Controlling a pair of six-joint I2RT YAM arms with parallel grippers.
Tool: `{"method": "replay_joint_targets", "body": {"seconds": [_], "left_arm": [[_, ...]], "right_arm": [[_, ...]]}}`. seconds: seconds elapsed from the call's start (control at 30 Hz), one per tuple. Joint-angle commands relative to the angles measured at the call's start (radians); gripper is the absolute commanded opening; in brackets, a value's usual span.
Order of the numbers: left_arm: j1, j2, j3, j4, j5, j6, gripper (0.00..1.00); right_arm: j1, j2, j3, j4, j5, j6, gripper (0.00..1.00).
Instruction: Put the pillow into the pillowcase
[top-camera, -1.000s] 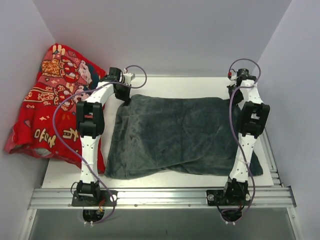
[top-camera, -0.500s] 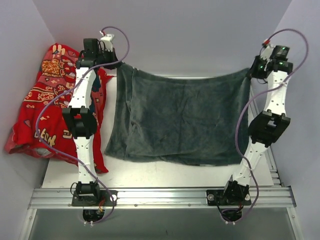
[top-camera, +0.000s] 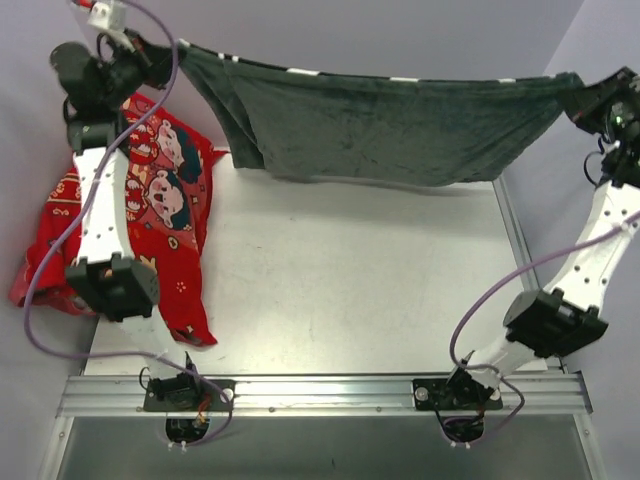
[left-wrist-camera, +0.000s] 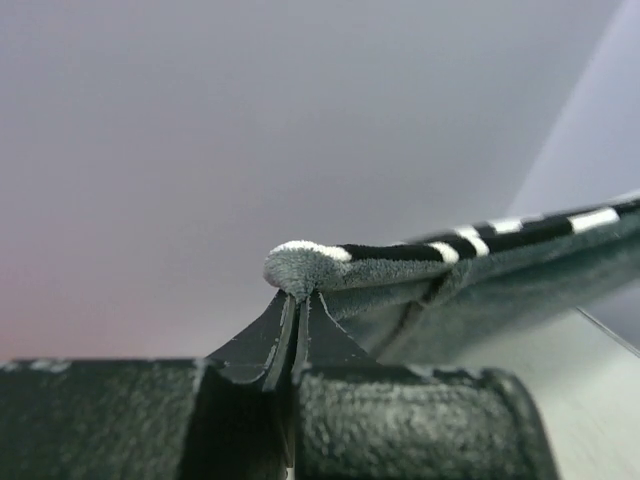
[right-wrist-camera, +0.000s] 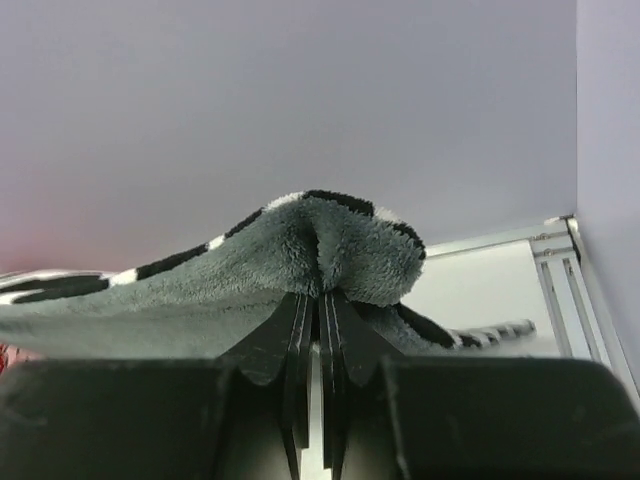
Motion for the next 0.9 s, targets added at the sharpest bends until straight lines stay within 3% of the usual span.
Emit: {"method": "replay_joint_targets", "body": {"seconds": [0.0,0.07,0.1,0.13,0.17,0.2,0.23,0.27,0.3,0.33,0.43,0.5,0.6,0.8,0.87], "left_arm": [[0.109,-0.281,-0.265,0.231,0.21,0.009,0.0],[0.129,-0.398,-0.463,0.14,0.355,0.095,0.0],[0.133,-0.52,-0.672,-0.063,0.389,0.313,0.0],[0.132,-0.581,-0.759,-0.199,0.397,0.472,0.0],[0.132,-0.64,-0.864,-0.319,0.393,0.616,0.0],[0.135,-0.743,-1.019,-0.56,0.353,0.906,0.0],[0.135,-0.792,-1.104,-0.652,0.295,1.021,0.01],[0.138,-0.842,-1.173,-0.711,0.238,1.1,0.22],[0.141,-0.926,-1.23,-0.784,0.122,1.18,0.27],[0.144,-0.966,-1.317,-0.805,0.08,1.196,0.32],[0.155,-1.051,-1.347,-0.852,0.034,1.194,0.46],[0.155,-1.034,-1.318,-0.854,0.038,1.136,0.71],[0.155,-0.921,-1.226,-0.855,0.032,1.056,0.97],[0.123,-0.701,-1.088,-0.851,0.011,0.917,0.97],[0.089,-0.658,-1.062,-0.84,-0.073,0.858,0.97]], "right_arm": [[-0.115,-0.169,-0.218,0.152,-0.122,-0.045,0.0],[-0.14,-0.298,-0.373,0.027,-0.158,-0.294,0.0],[-0.152,-0.375,-0.512,-0.041,-0.168,-0.427,0.0],[-0.152,-0.411,-0.588,-0.119,-0.168,-0.704,0.0],[-0.144,-0.442,-0.645,-0.311,-0.104,-0.872,0.0],[-0.137,-0.488,-0.752,-0.398,-0.067,-1.004,0.11],[-0.149,-0.512,-0.806,-0.463,-0.027,-1.212,0.2],[-0.172,-0.539,-0.861,-0.518,0.026,-1.267,0.32],[-0.198,-0.584,-0.916,-0.522,0.041,-1.306,0.49],[-0.268,-0.6,-0.969,-0.528,0.044,-1.35,0.73],[-0.321,-0.602,-0.922,-0.618,0.033,-1.395,0.83],[-0.315,-0.567,-0.88,-0.65,0.013,-1.354,0.93],[-0.246,-0.502,-0.808,-0.67,0.051,-1.262,0.94],[0.007,-0.413,-0.826,-0.675,0.166,-1.104,0.96],[0.063,-0.393,-0.828,-0.664,0.173,-0.998,0.98]]}}
